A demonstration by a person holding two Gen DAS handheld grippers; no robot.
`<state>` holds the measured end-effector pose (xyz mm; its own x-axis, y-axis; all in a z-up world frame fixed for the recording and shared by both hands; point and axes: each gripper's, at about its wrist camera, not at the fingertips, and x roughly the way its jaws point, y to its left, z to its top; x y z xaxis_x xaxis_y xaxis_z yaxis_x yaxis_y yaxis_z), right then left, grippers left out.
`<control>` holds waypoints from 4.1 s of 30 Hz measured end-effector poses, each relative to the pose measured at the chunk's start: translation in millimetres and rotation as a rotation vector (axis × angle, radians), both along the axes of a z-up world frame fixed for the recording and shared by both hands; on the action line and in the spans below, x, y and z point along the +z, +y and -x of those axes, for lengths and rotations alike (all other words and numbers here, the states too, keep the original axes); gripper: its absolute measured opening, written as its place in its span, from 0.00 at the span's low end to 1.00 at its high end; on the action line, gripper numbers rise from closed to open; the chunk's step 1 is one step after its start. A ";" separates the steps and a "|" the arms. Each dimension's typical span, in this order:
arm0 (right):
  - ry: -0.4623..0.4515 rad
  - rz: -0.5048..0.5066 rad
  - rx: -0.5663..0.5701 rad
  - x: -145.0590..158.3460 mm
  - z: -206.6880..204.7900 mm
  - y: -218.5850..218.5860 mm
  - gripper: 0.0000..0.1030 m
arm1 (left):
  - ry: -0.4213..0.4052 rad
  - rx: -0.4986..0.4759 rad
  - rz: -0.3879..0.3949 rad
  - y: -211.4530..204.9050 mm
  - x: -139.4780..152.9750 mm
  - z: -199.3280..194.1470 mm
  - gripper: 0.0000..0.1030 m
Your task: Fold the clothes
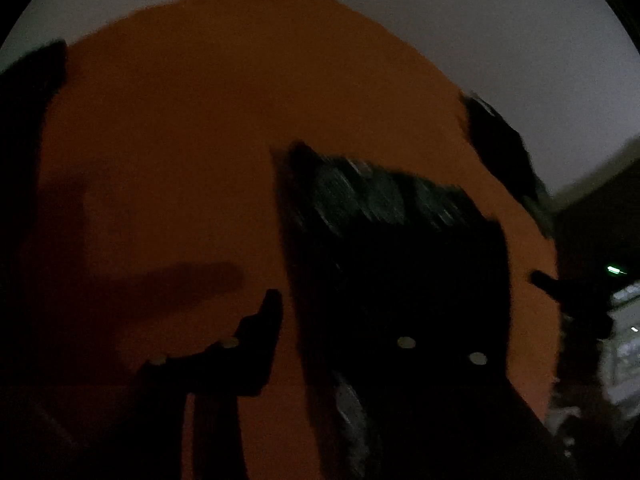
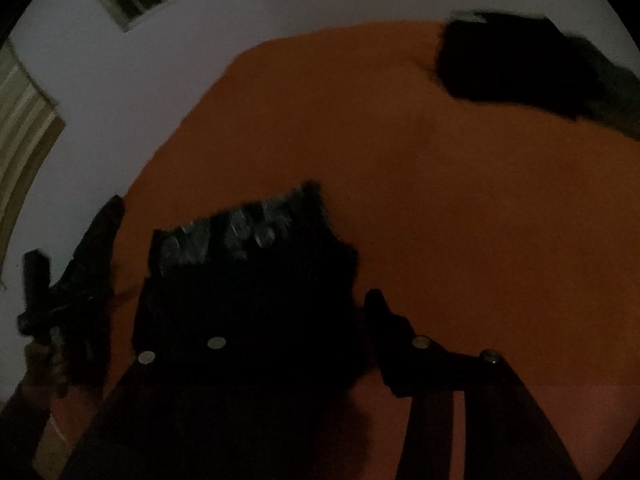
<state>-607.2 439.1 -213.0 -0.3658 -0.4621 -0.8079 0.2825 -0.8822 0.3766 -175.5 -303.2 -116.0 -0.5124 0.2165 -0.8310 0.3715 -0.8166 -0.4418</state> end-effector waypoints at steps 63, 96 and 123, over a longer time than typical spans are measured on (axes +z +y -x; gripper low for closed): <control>0.033 -0.013 -0.193 -45.9 -70.7 61.5 0.45 | -0.041 0.062 0.131 5.2 -32.0 37.2 0.06; -0.023 0.079 -0.135 -19.0 -111.2 53.1 0.45 | -0.174 -0.123 -0.078 110.0 -25.3 -121.1 0.01; -0.086 0.083 -0.140 -35.6 -123.9 61.1 0.45 | -0.183 -0.062 -0.251 133.2 -26.5 -152.3 0.04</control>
